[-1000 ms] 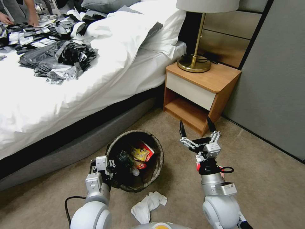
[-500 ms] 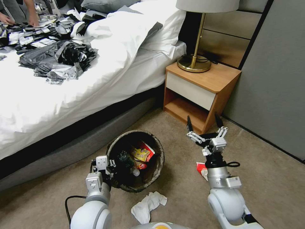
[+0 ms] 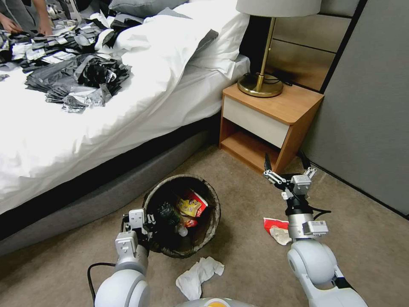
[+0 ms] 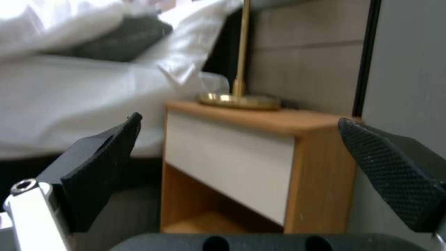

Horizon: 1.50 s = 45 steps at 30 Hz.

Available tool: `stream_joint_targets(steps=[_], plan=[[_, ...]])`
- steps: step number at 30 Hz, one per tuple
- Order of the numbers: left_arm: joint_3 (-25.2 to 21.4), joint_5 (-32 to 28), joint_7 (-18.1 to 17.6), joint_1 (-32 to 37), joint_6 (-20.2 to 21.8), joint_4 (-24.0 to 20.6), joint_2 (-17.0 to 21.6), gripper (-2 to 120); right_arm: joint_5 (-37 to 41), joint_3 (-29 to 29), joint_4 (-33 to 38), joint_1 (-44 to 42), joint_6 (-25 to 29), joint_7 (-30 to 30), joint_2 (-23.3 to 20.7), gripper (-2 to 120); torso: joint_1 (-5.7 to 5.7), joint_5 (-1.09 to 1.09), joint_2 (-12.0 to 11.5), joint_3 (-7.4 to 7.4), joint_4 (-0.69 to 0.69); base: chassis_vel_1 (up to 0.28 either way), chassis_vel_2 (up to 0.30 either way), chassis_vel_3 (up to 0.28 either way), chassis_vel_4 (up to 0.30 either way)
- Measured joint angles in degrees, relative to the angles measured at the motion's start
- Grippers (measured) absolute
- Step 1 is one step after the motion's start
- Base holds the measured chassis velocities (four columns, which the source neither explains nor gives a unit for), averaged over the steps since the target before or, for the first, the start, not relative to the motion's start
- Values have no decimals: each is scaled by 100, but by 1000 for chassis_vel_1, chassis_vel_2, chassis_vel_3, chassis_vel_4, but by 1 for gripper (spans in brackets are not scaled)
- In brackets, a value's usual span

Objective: Pick up the trash bin, then pick up the garbage from the floor and place it into the trash bin.

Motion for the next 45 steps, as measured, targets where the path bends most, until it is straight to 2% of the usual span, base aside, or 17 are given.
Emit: stream_joint_targets(steps=[6, 8, 10, 11, 13, 15, 17, 18, 19, 21, 25, 27, 32, 38, 43, 45], plan=[[-7, -2, 0, 10, 1, 0, 4, 0, -24, 324, -215, 4, -484, -499, -130, 100, 0, 1, 1, 0, 1, 0, 0, 0, 0], [-9, -4, 0, 12, 1, 0, 4, 0, -116, 476, -277, -30, -639, -794, -188, 100, 0, 1, 0, 0, 0, 0, 0, 0, 0], [-18, -16, 0, 8, 1, -1, 7, 0, -300, 747, -380, -117, -711, -1430, -307, 100, 0, 1, 0, 0, 0, 0, 0, 0, 0], [-18, -16, 0, 8, 1, -1, 7, 0, -300, 747, -380, -117, -711, -1430, -307, 100, 0, 1, 0, 0, 0, 0, 0, 0, 0], [-20, -30, 0, 5, 1, -1, 11, 0, -585, 1069, -515, -190, -514, -2296, -428, 100, 0, 2, 0, 0, 0, 0, 0, 0, 0], [-20, -31, 0, 5, 1, -1, 12, 0, -670, 1156, -558, -196, -435, -2510, -458, 100, 0, 1, 0, 0, 0, 0, 0, 0, 0], [-20, -40, 0, 2, 1, -1, 18, 0, -955, 1499, -865, -164, -29, -3584, -587, 100, 0, 1, 0, 0, -1, 0, 0, 0, 0], [-20, -40, 0, 1, 1, -1, 20, 0, -1022, 1590, -1012, -123, 135, -3935, -618, 100, 0, 0, 0, 0, 0, 0, 0, 0, 0], [-20, -40, 0, 1, 1, -1, 20, 0, -1022, 1590, -1012, -123, 135, -3935, -618, 100, 0, 0, 0, 0, 0, 0, 0, 0, 0], [-16, -41, 0, 8, 1, -4, 23, 0, -1128, 1732, -1535, 2, 523, -4754, -678, 100, 0, 1, 0, 0, 0, 0, 0, 0, 0], [-14, -40, 0, 21, 1, -22, 23, 0, -1165, 1781, -1924, 89, 719, -5177, -671, 100, 0, 2, 0, 0, 1, 0, 0, 0, 0], [-14, -36, 0, 43, 0, -56, 30, 0, -1271, 1873, -2569, 233, 1045, -5746, -590, 100, 0, 2, 0, 0, 0, 0, 0, 0, 0], [-16, -27, -1, 73, -3, -73, 42, 0, -1435, 1918, -3182, 417, 1279, -6002, -533, 100, 0, 1, 0, 0, 0, 0, 0, 0, 0], [-6, -7, -2, 102, -4, -112, 42, 0, -1512, 1878, -3730, 602, 1363, -5951, -480, 100, 0, 0, 0, 0, 0, 0, 0, 0, 0], [1, 3, -2, 112, -4, -136, 48, 0, -1609, 1763, -4129, 769, 1380, -5638, -435, 100, 0, 1, 0, 0, 0, 0, 0, 0, 0], [5, 8, -2, 119, -4, -141, 51, 0, -1607, 1630, -4378, 891, 1348, -5278, -413, 100, 0, 0, 0, 0, 0, 0, 0, 0, 0]])
